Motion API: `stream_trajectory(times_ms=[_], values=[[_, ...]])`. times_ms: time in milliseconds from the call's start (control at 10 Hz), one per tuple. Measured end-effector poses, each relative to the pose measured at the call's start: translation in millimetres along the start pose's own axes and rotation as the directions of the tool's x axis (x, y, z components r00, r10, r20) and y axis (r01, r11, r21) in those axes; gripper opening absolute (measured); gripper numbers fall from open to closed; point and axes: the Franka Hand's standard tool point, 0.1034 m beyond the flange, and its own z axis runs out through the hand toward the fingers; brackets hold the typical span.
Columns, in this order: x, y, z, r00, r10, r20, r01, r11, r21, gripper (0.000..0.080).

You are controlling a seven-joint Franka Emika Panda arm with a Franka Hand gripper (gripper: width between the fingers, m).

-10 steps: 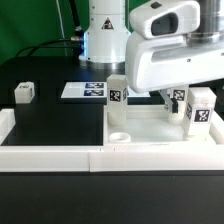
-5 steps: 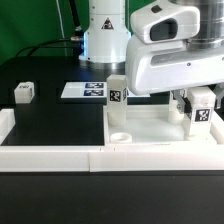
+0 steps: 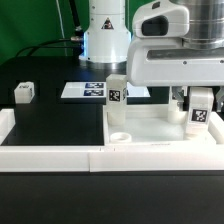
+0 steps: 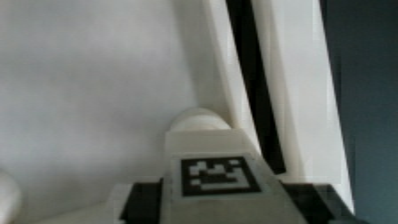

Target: Assemble square table

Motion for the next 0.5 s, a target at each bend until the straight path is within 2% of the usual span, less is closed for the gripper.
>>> stream_trajectory(times_ms=[100,200,300,400,500], values=[[-2.1,-1.2,0.6,0.993,0.122,-0.01,-0.121,0.992,0.016,0.0288],[-0.4,-0.9,0.4,0.955,0.295,-0.007,-0.295,0.955,0.044,0.0289],[1.3,-1.6,0.0,0.904,0.427,-0.003,-0.425,0.902,0.078,0.0289],[1.6,-3.1,0.3,0.84,0.543,0.006,-0.541,0.835,0.098,0.0289],[1.6,-6.0,0.5,0.751,0.66,0.026,-0.657,0.743,0.128,0.029]])
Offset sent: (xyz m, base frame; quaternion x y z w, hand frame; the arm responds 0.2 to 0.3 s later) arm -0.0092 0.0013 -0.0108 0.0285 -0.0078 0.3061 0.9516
